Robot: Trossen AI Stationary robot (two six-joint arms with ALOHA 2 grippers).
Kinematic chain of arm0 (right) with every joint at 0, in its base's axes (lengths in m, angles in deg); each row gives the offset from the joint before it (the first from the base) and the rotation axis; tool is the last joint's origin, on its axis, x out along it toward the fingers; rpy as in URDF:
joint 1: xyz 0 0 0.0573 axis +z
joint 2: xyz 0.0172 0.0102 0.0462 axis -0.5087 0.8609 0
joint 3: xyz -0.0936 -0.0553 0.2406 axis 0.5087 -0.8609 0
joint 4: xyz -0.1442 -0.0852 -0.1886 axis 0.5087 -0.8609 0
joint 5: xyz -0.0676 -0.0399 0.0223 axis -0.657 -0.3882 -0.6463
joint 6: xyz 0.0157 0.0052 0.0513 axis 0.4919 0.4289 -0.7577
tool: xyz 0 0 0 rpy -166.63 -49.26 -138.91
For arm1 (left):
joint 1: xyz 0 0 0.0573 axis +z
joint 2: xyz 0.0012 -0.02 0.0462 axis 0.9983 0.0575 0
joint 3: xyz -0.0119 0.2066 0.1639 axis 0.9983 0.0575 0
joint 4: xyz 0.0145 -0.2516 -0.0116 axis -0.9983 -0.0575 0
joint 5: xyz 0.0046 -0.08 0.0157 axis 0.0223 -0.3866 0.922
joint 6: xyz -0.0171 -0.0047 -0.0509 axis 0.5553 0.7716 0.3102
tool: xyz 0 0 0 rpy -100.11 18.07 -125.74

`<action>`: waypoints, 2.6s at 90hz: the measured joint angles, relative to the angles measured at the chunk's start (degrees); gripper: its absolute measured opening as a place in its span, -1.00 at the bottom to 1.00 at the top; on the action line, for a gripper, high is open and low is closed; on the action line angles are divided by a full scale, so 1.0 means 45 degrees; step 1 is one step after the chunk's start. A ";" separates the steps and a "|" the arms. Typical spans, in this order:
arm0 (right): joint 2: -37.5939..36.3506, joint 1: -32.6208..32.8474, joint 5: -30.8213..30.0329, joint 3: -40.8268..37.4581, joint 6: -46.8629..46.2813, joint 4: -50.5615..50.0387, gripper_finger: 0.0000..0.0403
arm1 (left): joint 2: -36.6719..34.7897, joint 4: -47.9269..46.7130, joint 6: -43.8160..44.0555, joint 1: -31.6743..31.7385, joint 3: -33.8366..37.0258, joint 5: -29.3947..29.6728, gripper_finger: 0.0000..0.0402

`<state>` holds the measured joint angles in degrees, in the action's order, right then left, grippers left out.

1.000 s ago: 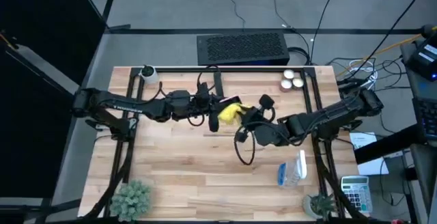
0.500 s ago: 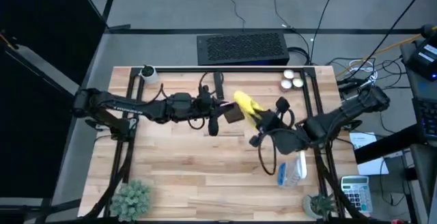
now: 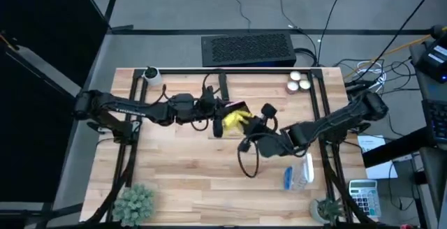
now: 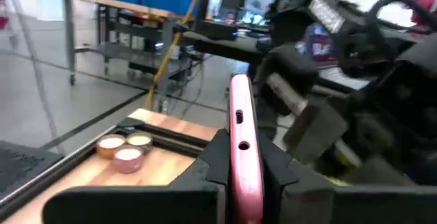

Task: Apply microfiber cloth
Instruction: Wipe the cellphone with a yellow microfiber cloth, then spray the cellphone using a spray bottle

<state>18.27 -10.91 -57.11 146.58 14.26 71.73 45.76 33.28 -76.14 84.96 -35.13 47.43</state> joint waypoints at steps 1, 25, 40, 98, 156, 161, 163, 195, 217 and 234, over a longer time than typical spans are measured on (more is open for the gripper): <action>-0.0089 0.0015 -0.0101 0.0000 -0.0008 -0.0078 -0.92 | 0.0000 -0.0026 0.0009 0.0001 0.0000 -0.0004 -0.95; -0.2194 0.0657 -0.1724 0.0005 -0.2247 -0.3468 -0.92 | 0.0000 -0.0222 -0.0219 -0.0104 0.0000 -0.0737 -0.95; -0.2642 0.1876 0.0327 0.0010 -0.2567 -0.2985 -0.92 | 0.0000 -0.0235 -0.0273 0.0015 0.0000 0.0265 -0.95; -0.1247 0.0511 0.1228 0.0010 -0.2955 -0.4789 -0.92 | -0.0042 0.0019 0.0079 -0.0199 0.0000 -0.0210 -0.95; -0.2819 0.0847 0.8305 -0.6263 -1.1674 -0.3811 -0.44 | -0.0058 -0.0296 -0.2761 -0.0350 0.0002 -0.0620 -0.94; -0.2919 0.0440 0.8638 -0.6730 -1.1678 -0.3216 -0.29 | -0.0058 -0.0358 -0.2999 -0.0371 0.0000 -0.0540 -0.94; -0.3001 0.0258 0.8959 -0.6782 -1.1652 -0.3207 -0.24 | -0.0058 -0.0368 -0.3090 -0.0380 0.0000 -0.0546 -0.94; -0.5980 -0.2392 1.2478 -0.5843 -0.9835 -0.0873 0.24 | 0.0083 -0.0934 -0.6769 -0.0400 0.0000 -0.0476 -0.94; -0.5559 -0.2879 1.2257 -0.5843 -1.0094 0.2297 0.25 | 0.0975 -0.0589 -1.2992 -0.0985 0.0000 0.0827 -0.94; -0.5061 -0.3135 1.2577 -0.5848 -1.0658 0.3435 0.25 | 0.1457 0.1370 -1.7467 -0.1828 -0.0005 0.2222 -0.94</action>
<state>-4.50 -25.01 -0.52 120.27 -33.70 87.19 52.32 39.44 -154.74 76.74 -35.16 57.42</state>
